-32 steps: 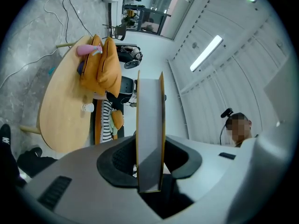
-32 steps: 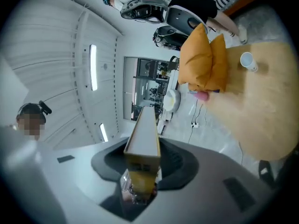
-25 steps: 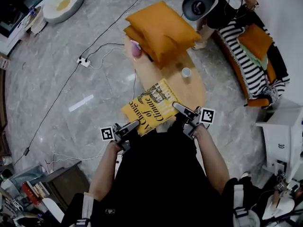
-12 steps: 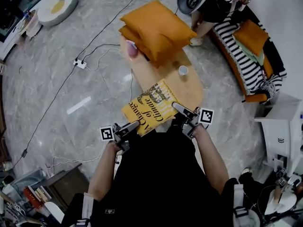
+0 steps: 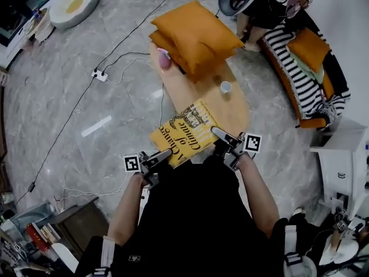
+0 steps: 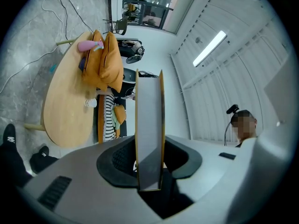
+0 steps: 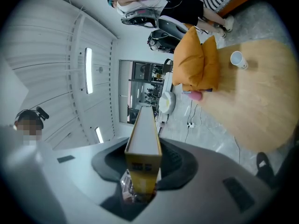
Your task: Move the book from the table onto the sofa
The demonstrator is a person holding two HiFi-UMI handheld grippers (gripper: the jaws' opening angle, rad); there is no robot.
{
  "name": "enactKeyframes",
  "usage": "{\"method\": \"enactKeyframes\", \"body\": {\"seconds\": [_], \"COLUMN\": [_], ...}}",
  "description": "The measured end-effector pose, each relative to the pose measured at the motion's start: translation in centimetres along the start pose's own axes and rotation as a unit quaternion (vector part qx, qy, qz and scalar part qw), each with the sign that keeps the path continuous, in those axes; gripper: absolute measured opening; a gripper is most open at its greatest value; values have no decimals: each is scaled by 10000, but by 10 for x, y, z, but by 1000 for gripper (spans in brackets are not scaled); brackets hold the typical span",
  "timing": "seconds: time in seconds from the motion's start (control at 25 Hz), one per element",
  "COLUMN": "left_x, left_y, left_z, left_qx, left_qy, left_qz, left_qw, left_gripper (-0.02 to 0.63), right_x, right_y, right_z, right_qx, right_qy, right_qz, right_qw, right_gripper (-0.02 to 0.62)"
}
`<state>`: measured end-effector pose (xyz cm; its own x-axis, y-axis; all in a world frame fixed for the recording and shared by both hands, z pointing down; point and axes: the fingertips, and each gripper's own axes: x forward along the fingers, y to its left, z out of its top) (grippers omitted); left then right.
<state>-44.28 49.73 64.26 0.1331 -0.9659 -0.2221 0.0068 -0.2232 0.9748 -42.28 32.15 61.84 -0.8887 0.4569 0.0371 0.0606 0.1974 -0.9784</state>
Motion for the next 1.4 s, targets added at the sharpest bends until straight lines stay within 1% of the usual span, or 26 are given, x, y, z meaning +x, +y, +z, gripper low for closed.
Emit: {"method": "enactKeyframes", "body": {"seconds": [0.24,0.36,0.52,0.64,0.88,1.08,1.24,1.32,1.4], "left_x": [1,2,8,22,67,130,142,155,176], "left_y": [3,4,0,-5,-2,2,5,9,13], "left_z": [-1,0,-10,-22,-51,-118,-134,-153,-179], "left_qx": [-26,4,25,32,-38,-103,-248,-286,-284], "left_qy": [169,203,197,194,530,1050,1315,1459,1651], "left_qz": [113,90,79,29,64,144,126,135,119], "left_qw": [9998,9998,9998,9998,9986,9943,9909,9888,9858], "left_gripper": [149,149,149,149,149,149,149,149,149], "right_x": [0,-3,-20,-43,-112,-214,-241,-268,-306], "right_y": [0,-1,1,7,9,11,11,10,8], "right_z": [1,0,-5,-5,0,1,-8,-15,-20], "right_qx": [12,20,16,-1,53,100,117,147,166], "right_qy": [46,-60,-188,-331,-851,-1320,-1656,-1828,-2031], "right_qz": [-1,50,76,93,44,-8,-122,-170,-209], "right_qw": [10000,10000,9998,9994,9963,9912,9860,9829,9788], "right_gripper": [150,150,150,150,149,149,149,149,149]}}
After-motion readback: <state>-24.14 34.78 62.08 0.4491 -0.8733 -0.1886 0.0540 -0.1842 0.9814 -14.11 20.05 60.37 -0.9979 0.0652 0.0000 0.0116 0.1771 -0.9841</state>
